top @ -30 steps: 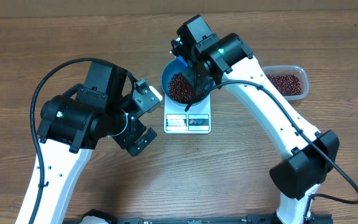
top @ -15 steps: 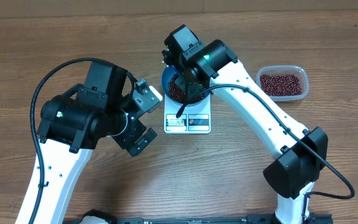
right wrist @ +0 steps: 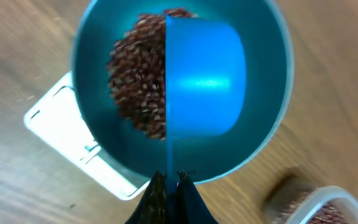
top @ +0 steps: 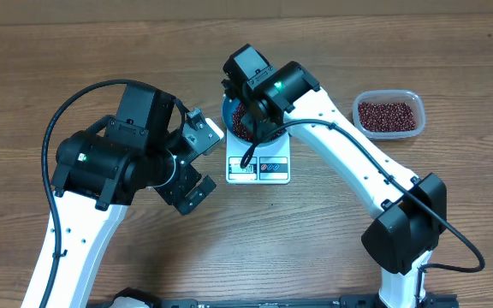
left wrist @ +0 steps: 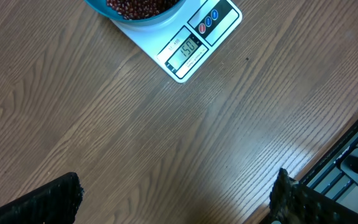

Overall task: Scoop item into bowl and weigh 150g on scale
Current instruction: 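Tilt the scoop over the teal bowl to tap out remaining beans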

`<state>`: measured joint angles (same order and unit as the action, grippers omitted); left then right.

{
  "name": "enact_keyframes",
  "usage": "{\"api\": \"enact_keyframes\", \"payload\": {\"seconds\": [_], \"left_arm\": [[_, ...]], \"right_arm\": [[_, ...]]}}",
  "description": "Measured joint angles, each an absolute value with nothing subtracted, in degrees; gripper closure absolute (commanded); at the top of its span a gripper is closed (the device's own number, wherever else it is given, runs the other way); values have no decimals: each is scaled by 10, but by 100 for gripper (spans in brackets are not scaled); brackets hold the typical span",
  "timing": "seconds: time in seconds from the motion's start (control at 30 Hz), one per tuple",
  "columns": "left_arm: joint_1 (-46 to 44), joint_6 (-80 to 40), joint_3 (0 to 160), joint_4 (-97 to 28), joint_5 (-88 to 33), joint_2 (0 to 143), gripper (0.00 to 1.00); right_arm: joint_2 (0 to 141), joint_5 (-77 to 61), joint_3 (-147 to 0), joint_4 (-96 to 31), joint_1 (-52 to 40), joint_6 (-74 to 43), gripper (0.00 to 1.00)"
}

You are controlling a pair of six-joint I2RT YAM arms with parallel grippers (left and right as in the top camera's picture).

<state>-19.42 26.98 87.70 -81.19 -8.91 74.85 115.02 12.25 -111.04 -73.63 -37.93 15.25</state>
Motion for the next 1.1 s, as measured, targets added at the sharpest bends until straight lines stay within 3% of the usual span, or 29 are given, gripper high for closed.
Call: {"api": "enact_keyframes", "payload": {"seconds": [0.47, 1.1], "left_arm": [[-194, 270, 877, -812, -89, 748, 1], [-194, 270, 877, -812, -89, 748, 0]], "right_arm": [[1150, 78, -1110, -740, -375, 145, 96], [1150, -111, -1135, -770, -258, 135, 96]]}}
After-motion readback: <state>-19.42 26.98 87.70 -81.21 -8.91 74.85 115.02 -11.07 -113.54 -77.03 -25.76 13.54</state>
